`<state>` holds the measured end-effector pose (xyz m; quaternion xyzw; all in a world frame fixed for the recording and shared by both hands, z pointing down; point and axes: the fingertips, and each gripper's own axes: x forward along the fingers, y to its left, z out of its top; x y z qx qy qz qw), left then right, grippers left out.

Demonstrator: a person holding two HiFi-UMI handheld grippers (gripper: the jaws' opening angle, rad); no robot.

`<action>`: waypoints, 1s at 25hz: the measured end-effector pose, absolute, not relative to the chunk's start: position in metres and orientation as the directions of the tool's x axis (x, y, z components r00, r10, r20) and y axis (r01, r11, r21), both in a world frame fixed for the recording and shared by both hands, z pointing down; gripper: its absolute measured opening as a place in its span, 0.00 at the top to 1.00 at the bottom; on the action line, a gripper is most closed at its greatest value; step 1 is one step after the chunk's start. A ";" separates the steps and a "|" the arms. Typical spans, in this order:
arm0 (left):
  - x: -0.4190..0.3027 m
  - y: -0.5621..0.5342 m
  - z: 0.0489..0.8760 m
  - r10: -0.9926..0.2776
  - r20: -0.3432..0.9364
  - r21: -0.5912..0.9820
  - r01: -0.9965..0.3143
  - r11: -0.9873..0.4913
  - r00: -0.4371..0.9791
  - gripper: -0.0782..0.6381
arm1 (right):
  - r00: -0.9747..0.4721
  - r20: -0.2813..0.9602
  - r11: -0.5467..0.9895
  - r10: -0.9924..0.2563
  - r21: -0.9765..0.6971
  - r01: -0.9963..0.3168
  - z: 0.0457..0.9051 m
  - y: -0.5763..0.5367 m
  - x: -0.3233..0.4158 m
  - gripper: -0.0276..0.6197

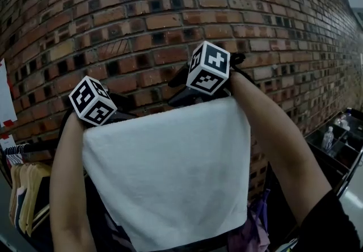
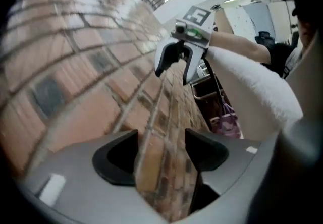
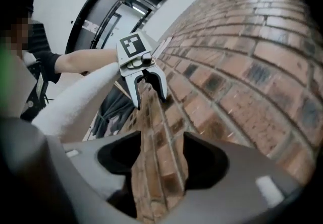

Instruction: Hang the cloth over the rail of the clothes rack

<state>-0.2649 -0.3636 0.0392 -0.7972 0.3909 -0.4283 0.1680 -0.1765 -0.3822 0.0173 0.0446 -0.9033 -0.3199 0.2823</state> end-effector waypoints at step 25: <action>-0.114 -0.137 -0.148 -0.504 -0.797 -0.545 -0.757 0.361 0.334 0.88 | -0.592 -0.800 0.380 -0.097 0.520 -0.765 -0.147 -0.145 -0.099 0.95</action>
